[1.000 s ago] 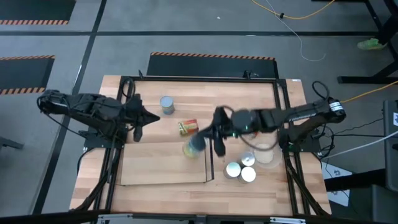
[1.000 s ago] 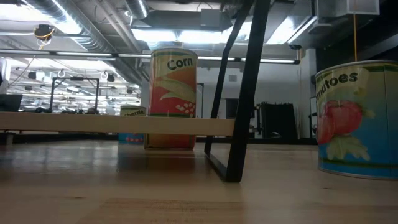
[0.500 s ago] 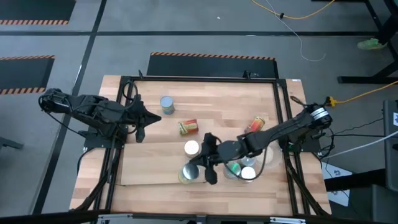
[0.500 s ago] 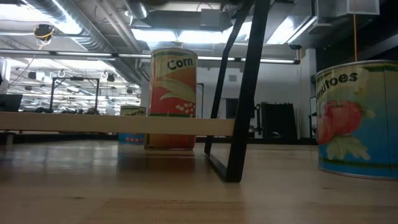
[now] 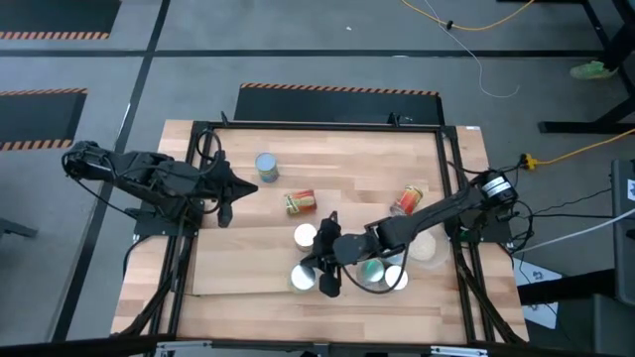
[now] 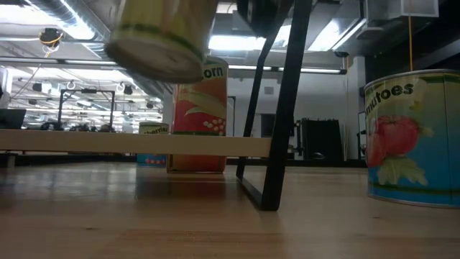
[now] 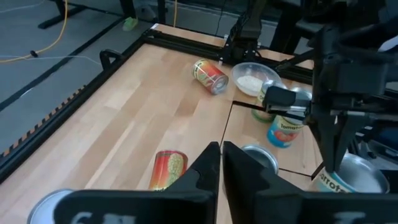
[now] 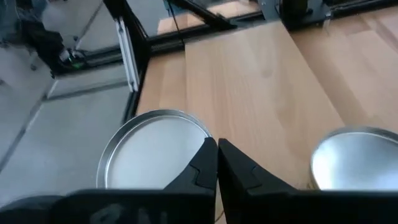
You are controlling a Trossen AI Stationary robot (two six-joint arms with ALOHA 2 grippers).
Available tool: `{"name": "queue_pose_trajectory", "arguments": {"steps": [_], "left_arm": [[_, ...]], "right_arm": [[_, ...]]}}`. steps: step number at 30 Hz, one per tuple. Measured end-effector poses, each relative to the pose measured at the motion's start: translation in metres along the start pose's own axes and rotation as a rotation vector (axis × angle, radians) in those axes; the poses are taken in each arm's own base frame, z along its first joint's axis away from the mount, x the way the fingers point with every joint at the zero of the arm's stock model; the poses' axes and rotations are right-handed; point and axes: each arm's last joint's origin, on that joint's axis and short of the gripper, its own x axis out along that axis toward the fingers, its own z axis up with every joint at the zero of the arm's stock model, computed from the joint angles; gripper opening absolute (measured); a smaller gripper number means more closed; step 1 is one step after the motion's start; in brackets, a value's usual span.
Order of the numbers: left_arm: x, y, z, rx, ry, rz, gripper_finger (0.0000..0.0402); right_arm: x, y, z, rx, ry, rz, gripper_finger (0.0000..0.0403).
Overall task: Pick and place cans onto a shelf
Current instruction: Put the carrot can on the shelf
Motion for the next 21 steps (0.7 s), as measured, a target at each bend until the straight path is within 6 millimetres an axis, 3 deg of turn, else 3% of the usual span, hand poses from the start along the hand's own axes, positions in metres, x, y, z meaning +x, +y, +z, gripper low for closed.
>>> {"name": "queue_pose_trajectory", "arguments": {"steps": [21], "left_arm": [[0.0000, 0.0001, -0.0002, 0.053, 0.002, 0.001, 0.0011]], "right_arm": [[0.0029, -0.0061, -0.0054, -0.036, 0.042, -0.059, 0.0008]]}}
